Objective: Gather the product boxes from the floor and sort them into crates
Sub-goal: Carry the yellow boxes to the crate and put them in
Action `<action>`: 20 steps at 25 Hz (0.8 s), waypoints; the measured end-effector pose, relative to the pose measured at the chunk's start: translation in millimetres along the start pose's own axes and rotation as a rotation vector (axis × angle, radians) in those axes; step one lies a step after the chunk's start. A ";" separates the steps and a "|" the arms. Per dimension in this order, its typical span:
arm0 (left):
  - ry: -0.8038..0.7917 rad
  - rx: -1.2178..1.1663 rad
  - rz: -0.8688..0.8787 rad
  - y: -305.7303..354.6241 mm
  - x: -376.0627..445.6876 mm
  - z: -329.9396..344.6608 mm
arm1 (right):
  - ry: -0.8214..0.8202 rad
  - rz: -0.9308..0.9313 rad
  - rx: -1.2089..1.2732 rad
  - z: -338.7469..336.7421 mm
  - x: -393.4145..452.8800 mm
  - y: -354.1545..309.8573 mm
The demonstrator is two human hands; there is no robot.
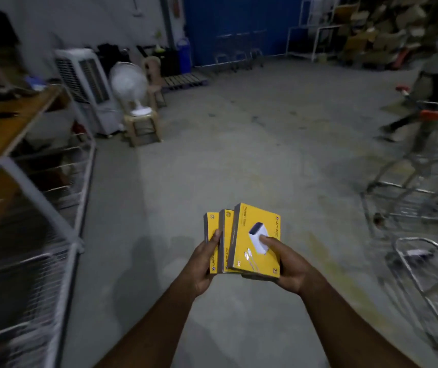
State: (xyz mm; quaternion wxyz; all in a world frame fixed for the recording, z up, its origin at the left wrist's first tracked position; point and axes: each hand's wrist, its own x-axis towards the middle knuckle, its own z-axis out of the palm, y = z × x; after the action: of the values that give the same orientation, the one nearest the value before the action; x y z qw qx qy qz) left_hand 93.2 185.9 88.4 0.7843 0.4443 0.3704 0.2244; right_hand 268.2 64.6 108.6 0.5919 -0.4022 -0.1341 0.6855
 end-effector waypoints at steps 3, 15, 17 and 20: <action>0.101 -0.024 0.072 18.8 -53.1 -81.3 | -0.025 0.080 -0.137 81.3 29.2 35.3; 0.482 0.042 0.331 100.8 -157.7 -288.1 | -0.413 0.307 -0.464 310.9 202.8 127.9; 0.615 0.011 0.355 121.2 -157.9 -320.3 | -0.509 0.331 -0.449 346.9 233.4 134.8; 0.824 -0.102 0.349 155.1 -155.1 -357.6 | -0.604 0.387 -0.443 406.2 272.2 147.8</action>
State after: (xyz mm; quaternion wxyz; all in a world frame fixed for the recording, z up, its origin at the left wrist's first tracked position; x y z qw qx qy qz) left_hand -286.3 348.3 163.2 0.5425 0.3346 0.5597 0.5296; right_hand -117.7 394.7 164.3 0.2854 -0.3184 -0.3677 0.8258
